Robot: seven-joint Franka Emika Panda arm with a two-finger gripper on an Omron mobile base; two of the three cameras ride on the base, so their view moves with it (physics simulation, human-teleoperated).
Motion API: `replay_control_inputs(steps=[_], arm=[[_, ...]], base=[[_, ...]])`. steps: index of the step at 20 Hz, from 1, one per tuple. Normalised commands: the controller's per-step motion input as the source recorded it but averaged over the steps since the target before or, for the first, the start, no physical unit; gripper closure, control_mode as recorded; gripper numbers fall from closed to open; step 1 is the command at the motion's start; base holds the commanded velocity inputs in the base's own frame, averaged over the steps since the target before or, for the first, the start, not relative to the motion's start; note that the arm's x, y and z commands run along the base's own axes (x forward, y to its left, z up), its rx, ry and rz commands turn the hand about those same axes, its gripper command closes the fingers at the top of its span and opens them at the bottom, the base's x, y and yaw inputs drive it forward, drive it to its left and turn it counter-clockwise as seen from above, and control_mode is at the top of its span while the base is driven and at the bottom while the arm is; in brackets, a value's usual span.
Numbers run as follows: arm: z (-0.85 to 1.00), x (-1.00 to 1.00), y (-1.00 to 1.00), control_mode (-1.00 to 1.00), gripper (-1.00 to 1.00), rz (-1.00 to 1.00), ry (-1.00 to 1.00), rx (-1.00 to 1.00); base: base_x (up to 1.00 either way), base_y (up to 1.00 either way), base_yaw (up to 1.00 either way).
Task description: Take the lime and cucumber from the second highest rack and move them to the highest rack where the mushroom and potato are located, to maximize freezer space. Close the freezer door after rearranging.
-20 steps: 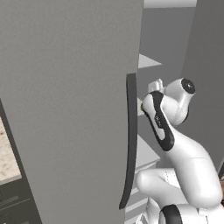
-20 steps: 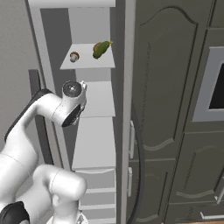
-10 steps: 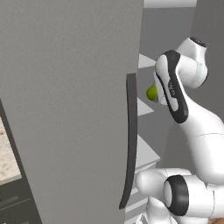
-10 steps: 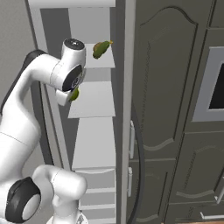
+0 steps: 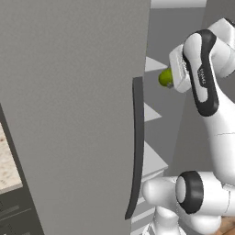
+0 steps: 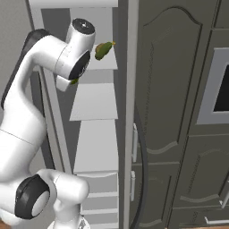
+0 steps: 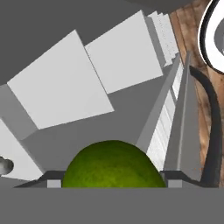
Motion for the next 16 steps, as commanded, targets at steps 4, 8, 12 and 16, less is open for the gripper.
replay_control_inputs(steps=[4,8,12,16], arm=[[0.02,0.31,0.0,-1.0,1.0,0.0,-0.36,0.06],[0.0,0.51,0.05,-1.0,1.0,0.0,-0.21,0.06],[0.04,0.62,0.05,-1.0,1.0,0.0,-0.03,0.06],[0.02,0.65,0.07,-1.0,1.0,0.0,0.0,0.04]], base=[[0.0,0.0,0.0],[0.0,0.0,0.0],[0.0,0.0,0.0],[0.0,0.0,0.0]])
